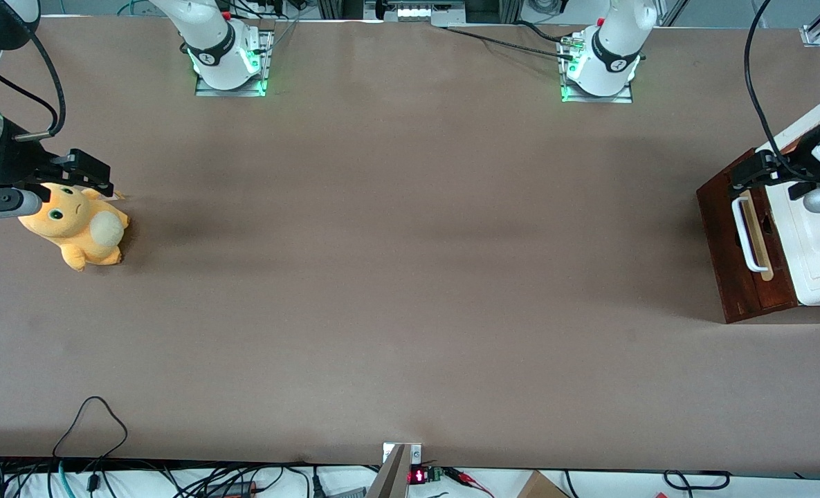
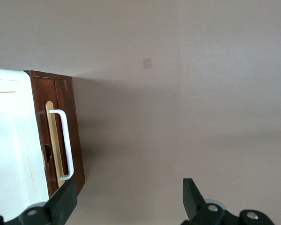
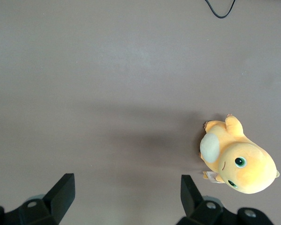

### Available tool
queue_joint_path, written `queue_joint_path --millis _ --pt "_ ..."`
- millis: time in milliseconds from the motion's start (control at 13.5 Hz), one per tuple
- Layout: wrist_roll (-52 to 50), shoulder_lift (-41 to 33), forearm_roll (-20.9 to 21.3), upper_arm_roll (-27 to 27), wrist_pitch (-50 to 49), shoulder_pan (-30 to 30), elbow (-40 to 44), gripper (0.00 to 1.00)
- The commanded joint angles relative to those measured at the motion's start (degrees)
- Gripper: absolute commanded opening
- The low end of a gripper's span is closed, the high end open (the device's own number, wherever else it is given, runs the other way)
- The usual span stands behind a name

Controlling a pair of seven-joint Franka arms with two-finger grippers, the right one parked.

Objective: Open lower drawer with left arm only

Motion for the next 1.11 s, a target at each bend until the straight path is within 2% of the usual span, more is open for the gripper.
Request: queue_joint_path --millis 0,1041 --pt "1.69 0.22 -0.6 -0.01 -1.78 0.02 1.35 1.0" --pt "1.95 0.92 -1.12 0.17 -2.49 -0.07 1.52 1.0"
